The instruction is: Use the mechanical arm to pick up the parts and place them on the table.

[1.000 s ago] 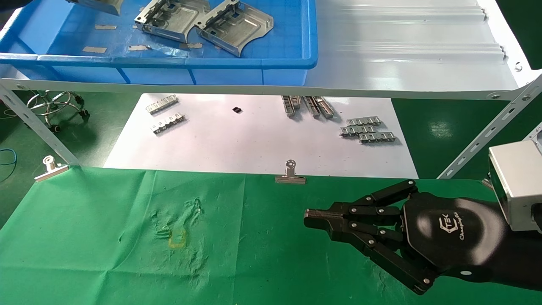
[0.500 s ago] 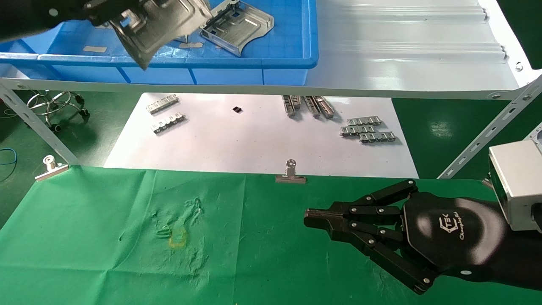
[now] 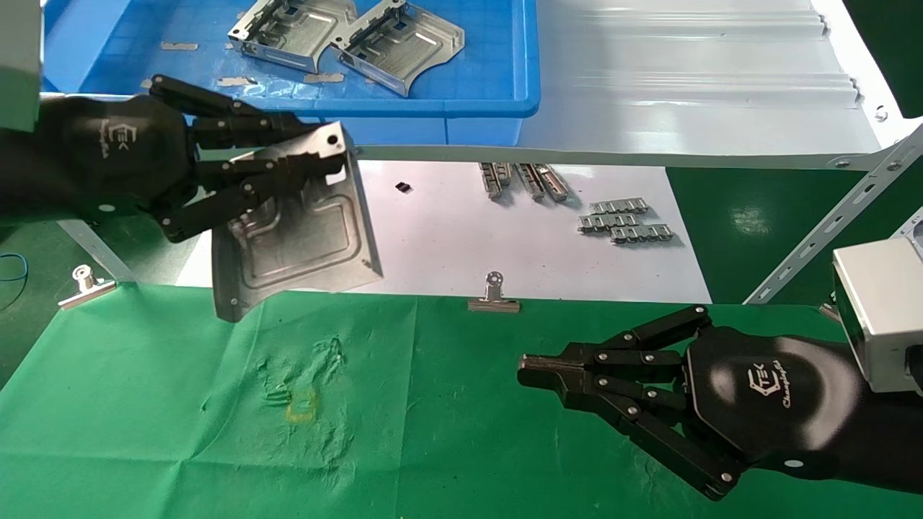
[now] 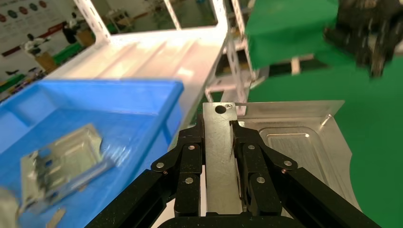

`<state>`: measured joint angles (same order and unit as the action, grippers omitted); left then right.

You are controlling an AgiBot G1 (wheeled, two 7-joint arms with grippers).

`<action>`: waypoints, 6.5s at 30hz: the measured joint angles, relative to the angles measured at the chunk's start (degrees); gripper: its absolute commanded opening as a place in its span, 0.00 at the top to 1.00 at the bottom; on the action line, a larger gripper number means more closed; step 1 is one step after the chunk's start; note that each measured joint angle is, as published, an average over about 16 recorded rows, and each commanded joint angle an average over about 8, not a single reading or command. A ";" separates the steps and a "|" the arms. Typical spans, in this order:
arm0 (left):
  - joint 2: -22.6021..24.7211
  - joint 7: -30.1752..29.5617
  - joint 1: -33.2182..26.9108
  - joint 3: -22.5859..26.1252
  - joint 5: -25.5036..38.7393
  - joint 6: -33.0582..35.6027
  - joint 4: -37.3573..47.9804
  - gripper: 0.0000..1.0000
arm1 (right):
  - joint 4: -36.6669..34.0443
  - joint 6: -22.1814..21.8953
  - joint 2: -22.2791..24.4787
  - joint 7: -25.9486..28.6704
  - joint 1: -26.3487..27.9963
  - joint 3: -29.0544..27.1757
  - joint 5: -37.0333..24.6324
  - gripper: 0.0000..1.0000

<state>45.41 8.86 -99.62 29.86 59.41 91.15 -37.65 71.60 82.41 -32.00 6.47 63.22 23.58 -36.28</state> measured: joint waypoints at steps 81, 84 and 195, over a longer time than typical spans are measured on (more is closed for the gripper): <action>12.59 46.39 2.05 27.97 2.12 -3.38 34.43 0.00 | 0.00 0.00 0.00 0.00 0.00 0.01 0.01 1.00; 12.97 47.35 2.04 27.95 2.10 -3.81 34.61 0.00 | 0.00 0.00 0.00 0.00 0.00 0.01 0.01 1.00; -5.02 -6.67 28.89 -3.76 -15.61 -3.58 -19.43 0.00 | 0.00 -0.01 0.01 -0.01 0.01 0.02 0.02 0.00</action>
<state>40.39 2.19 -70.73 26.10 43.80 87.57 -57.09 71.60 82.40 -31.99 6.46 63.23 23.61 -36.27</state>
